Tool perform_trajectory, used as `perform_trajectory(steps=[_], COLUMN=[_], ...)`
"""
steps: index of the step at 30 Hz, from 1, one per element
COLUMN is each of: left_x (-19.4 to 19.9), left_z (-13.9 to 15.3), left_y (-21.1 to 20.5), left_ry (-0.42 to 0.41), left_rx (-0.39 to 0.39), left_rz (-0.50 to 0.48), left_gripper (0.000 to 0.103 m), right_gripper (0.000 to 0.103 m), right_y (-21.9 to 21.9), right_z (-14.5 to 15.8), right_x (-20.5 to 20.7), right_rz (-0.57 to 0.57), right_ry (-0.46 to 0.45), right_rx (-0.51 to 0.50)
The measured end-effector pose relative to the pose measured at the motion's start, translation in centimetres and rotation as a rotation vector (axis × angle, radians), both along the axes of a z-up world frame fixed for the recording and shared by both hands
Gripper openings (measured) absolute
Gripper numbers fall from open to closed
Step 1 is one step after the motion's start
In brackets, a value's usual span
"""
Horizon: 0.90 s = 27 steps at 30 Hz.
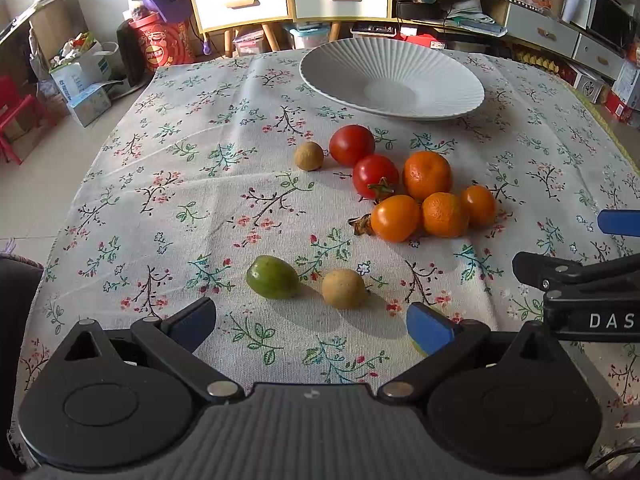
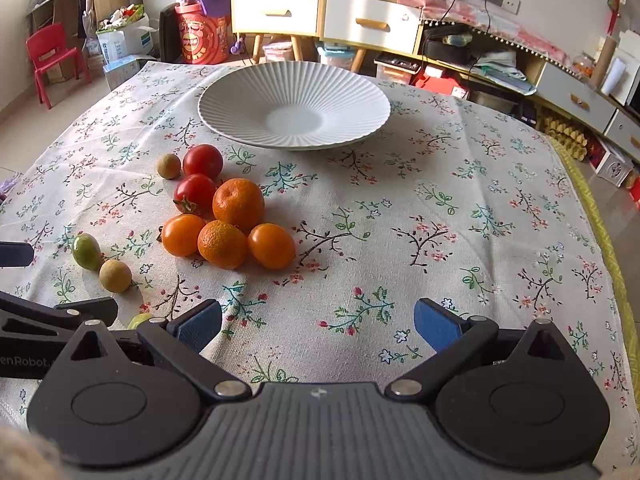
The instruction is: Organize fruits
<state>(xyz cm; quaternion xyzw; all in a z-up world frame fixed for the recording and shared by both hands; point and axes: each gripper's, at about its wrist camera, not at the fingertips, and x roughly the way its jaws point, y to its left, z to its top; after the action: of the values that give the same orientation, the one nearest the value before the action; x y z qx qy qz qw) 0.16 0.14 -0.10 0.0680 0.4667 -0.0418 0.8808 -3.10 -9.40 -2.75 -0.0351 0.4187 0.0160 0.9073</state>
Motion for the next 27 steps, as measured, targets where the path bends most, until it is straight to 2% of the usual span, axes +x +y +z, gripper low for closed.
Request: perform_trajectory(steps=[27], left_x=[-0.27], left_z=[0.24], left_y=[0.09], left_ry=[-0.004], left_rx=[0.0], left_rz=[0.002], left_gripper=[0.103], right_gripper=[0.102], right_y=[-0.05], right_z=[0.79], right_x=[0.26], right_rz=[-0.004], right_ry=[-0.025], right_rx=[0.021])
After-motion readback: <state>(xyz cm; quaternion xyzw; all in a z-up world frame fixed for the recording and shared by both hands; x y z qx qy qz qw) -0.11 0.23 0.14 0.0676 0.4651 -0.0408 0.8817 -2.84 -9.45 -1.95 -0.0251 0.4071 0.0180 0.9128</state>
